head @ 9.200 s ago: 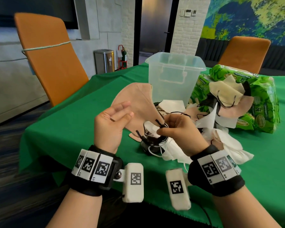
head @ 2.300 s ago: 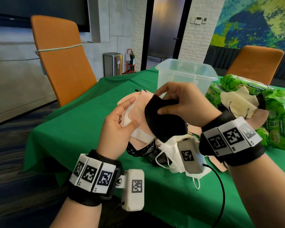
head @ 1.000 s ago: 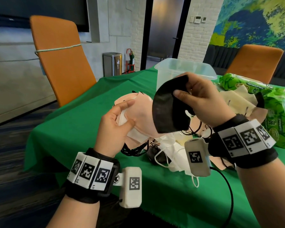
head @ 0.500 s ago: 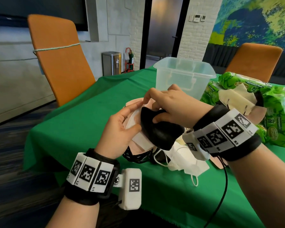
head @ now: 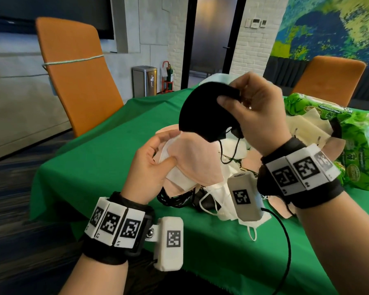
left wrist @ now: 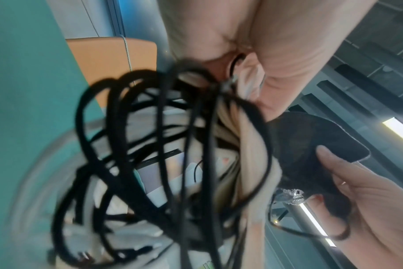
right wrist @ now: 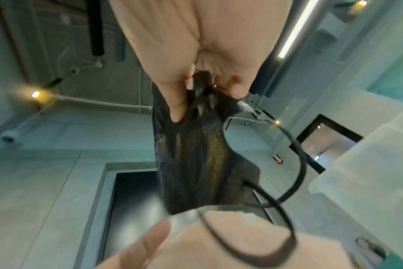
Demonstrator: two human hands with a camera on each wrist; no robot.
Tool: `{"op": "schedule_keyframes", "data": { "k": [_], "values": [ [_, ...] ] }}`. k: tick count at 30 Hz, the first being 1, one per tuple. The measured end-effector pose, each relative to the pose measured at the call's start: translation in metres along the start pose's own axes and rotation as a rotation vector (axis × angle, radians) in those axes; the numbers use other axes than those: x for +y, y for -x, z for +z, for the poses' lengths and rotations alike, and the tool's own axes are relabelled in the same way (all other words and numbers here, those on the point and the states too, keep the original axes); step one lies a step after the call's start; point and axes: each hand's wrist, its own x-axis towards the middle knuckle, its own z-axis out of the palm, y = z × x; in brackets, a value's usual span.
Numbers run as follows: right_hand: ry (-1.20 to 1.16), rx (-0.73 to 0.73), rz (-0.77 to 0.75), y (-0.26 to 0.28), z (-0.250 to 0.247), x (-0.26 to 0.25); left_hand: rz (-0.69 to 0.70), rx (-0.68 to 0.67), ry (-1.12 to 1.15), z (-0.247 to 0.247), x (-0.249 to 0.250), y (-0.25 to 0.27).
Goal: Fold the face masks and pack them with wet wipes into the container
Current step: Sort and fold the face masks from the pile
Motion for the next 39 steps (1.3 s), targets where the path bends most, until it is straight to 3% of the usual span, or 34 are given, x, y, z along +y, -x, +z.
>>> {"op": "schedule_keyframes", "data": {
  "k": [6,11,15,19,25,28,33,39],
  "values": [
    [-0.121,0.011,-0.002,0.002,-0.001,0.000,-0.028,0.031,-0.012,0.000,0.000,0.000],
    [-0.182,-0.233,-0.066,0.018,0.000,0.003,-0.063,0.047,0.092,0.004,0.004,-0.002],
    [-0.106,-0.422,0.028,0.030,-0.003,0.014,-0.130,0.155,0.281,0.001,0.005,-0.004],
    [-0.070,-0.508,0.081,0.037,-0.005,0.018,-0.080,0.104,0.232,0.004,0.011,-0.001],
    [0.001,-0.347,0.172,0.039,0.001,0.014,-0.032,0.182,0.096,0.004,0.004,-0.002],
    [0.118,-0.342,0.239,0.037,0.004,0.012,-0.030,0.168,0.068,0.004,0.006,-0.001],
    [-0.041,-0.266,0.331,0.029,0.002,0.006,-0.033,0.156,0.010,0.000,0.007,0.000],
    [0.032,-0.162,0.185,0.023,-0.001,0.015,-0.038,0.166,0.017,0.001,0.007,-0.002]
  ]
}}
